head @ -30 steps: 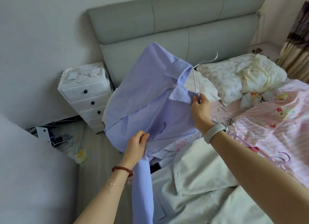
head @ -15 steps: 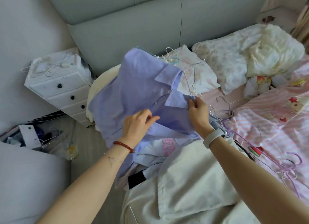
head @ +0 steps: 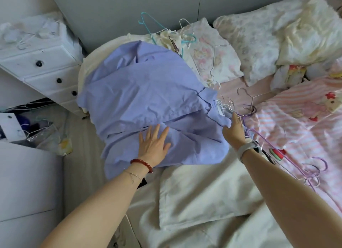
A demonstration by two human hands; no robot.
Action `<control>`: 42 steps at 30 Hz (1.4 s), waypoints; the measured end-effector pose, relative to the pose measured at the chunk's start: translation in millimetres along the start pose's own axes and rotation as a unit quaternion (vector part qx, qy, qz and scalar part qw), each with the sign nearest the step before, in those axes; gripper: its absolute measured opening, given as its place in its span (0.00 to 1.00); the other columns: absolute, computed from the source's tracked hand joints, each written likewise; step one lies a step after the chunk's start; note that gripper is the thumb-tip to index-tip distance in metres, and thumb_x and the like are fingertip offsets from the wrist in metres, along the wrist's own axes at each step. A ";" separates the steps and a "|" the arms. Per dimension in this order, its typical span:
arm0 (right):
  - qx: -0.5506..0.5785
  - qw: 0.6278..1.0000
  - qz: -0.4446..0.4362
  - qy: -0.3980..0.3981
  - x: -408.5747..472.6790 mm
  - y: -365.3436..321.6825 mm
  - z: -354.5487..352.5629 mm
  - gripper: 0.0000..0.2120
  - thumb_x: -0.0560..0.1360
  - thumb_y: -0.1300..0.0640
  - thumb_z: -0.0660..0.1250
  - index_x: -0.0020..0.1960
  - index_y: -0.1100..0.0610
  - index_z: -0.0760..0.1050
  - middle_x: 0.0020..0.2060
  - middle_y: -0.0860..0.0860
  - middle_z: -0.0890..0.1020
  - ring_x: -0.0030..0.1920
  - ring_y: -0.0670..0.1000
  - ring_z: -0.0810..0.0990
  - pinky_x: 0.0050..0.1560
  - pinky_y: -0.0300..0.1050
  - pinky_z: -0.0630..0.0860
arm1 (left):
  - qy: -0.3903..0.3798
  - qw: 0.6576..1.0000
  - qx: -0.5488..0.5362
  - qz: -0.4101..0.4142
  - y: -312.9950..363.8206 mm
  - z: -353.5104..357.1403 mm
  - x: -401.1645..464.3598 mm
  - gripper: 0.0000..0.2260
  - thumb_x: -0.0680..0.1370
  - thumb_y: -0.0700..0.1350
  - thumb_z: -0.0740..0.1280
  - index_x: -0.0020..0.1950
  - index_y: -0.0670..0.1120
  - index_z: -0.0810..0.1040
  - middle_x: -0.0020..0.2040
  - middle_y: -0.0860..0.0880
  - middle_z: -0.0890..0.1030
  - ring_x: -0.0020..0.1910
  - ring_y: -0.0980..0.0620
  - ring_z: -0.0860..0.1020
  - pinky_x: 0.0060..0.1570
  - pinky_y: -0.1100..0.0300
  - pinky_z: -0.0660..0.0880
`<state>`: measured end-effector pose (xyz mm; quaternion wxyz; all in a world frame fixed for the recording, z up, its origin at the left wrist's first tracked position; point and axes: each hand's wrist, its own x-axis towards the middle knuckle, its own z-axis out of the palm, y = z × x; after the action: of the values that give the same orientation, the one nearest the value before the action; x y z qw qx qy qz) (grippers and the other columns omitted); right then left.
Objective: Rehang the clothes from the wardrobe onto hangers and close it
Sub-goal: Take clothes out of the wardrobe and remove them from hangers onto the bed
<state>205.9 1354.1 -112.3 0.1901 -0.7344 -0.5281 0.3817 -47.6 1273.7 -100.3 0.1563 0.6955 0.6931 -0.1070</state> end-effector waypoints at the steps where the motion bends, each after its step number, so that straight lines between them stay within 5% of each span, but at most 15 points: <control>1: -0.033 0.999 -0.009 0.010 -6.2 -4.5 1.9 0.30 0.74 0.67 0.56 0.74 0.61 0.51 0.73 0.58 0.58 0.73 0.58 0.55 0.72 0.53 0.52 | 0.009 1.000 0.005 -0.009 -5.6 -3.5 -3.9 0.26 0.81 0.56 0.51 0.76 0.53 0.45 0.77 0.47 0.44 0.75 0.44 0.44 0.71 0.40 0.43; 4: -0.081 0.992 -0.082 0.041 -39.2 -28.5 13.0 0.26 0.77 0.64 0.55 0.74 0.62 0.53 0.74 0.59 0.56 0.74 0.57 0.52 0.73 0.48 0.46 | 0.084 0.995 -0.007 -0.044 -18.0 -19.2 -23.6 0.25 0.81 0.54 0.51 0.76 0.53 0.47 0.77 0.46 0.46 0.75 0.44 0.44 0.70 0.39 0.43; 8: -0.081 0.976 -0.197 0.054 -111.2 -62.0 40.8 0.24 0.75 0.66 0.58 0.70 0.66 0.61 0.70 0.62 0.65 0.72 0.61 0.60 0.72 0.53 0.54 | 0.198 0.976 -0.041 -0.076 -32.3 -27.9 -82.7 0.24 0.80 0.51 0.55 0.75 0.51 0.55 0.76 0.45 0.53 0.75 0.45 0.51 0.70 0.40 0.45; 14: -0.128 0.953 -0.269 -0.048 -247.6 -69.0 94.5 0.21 0.75 0.65 0.60 0.68 0.63 0.66 0.67 0.59 0.70 0.69 0.60 0.64 0.69 0.55 0.59 | 0.146 0.969 -0.113 -0.162 -44.9 12.3 -217.9 0.23 0.79 0.50 0.59 0.74 0.50 0.60 0.74 0.44 0.59 0.73 0.44 0.58 0.69 0.40 0.51; 19: -0.166 0.928 -0.309 -0.123 -352.1 -42.2 130.3 0.21 0.74 0.64 0.61 0.67 0.62 0.68 0.67 0.59 0.71 0.69 0.60 0.64 0.69 0.59 0.60 | 0.162 0.969 -0.144 -0.116 -45.8 57.8 -347.0 0.23 0.69 0.45 0.73 0.64 0.44 0.74 0.60 0.41 0.76 0.54 0.41 0.77 0.52 0.46 0.74; 24: -0.252 0.876 -0.371 -0.178 -441.8 -27.9 156.3 0.21 0.77 0.59 0.56 0.70 0.58 0.64 0.69 0.54 0.67 0.71 0.54 0.60 0.72 0.51 0.54 | 0.133 0.964 -0.153 -0.175 -53.8 105.4 -463.7 0.19 0.77 0.47 0.63 0.67 0.44 0.71 0.64 0.41 0.73 0.62 0.41 0.73 0.59 0.45 0.71; 28: -0.297 0.825 -0.426 -0.222 -524.3 -8.0 175.8 0.20 0.78 0.56 0.54 0.70 0.56 0.63 0.69 0.52 0.66 0.71 0.52 0.58 0.71 0.49 0.52 | 0.166 0.954 -0.135 -0.211 -64.7 137.9 -559.1 0.19 0.69 0.45 0.73 0.58 0.43 0.78 0.55 0.41 0.80 0.53 0.41 0.79 0.45 0.48 0.78; 30: -0.303 0.795 -0.462 -0.249 -569.5 0.8 188.7 0.20 0.79 0.55 0.54 0.70 0.55 0.63 0.69 0.51 0.66 0.71 0.51 0.59 0.70 0.47 0.51 | 0.185 0.938 -0.137 -0.258 -77.2 153.2 -608.2 0.18 0.68 0.44 0.73 0.57 0.42 0.79 0.54 0.41 0.80 0.53 0.40 0.79 0.44 0.47 0.78; 36: -0.260 0.693 -0.587 -0.328 -709.0 -20.2 245.1 0.20 0.79 0.55 0.54 0.71 0.54 0.63 0.70 0.51 0.65 0.72 0.52 0.59 0.70 0.49 0.54 | 0.225 0.846 -0.106 -0.473 -129.6 177.0 -760.8 0.19 0.77 0.45 0.63 0.67 0.43 0.71 0.67 0.42 0.72 0.68 0.42 0.68 0.64 0.43 0.65; 42: -0.208 0.575 -0.703 -0.364 -840.9 -79.9 298.7 0.20 0.78 0.57 0.56 0.69 0.57 0.65 0.68 0.53 0.68 0.70 0.54 0.63 0.69 0.49 0.58 | 0.305 0.750 -0.039 -0.586 -179.6 146.8 -902.0 0.18 0.69 0.41 0.74 0.58 0.40 0.79 0.57 0.38 0.79 0.56 0.40 0.78 0.52 0.42 0.74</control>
<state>-198.8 572.4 54.8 0.0325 0.0479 -0.9683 0.2428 -231.6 378.7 80.6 -0.1300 0.1422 0.9790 0.0669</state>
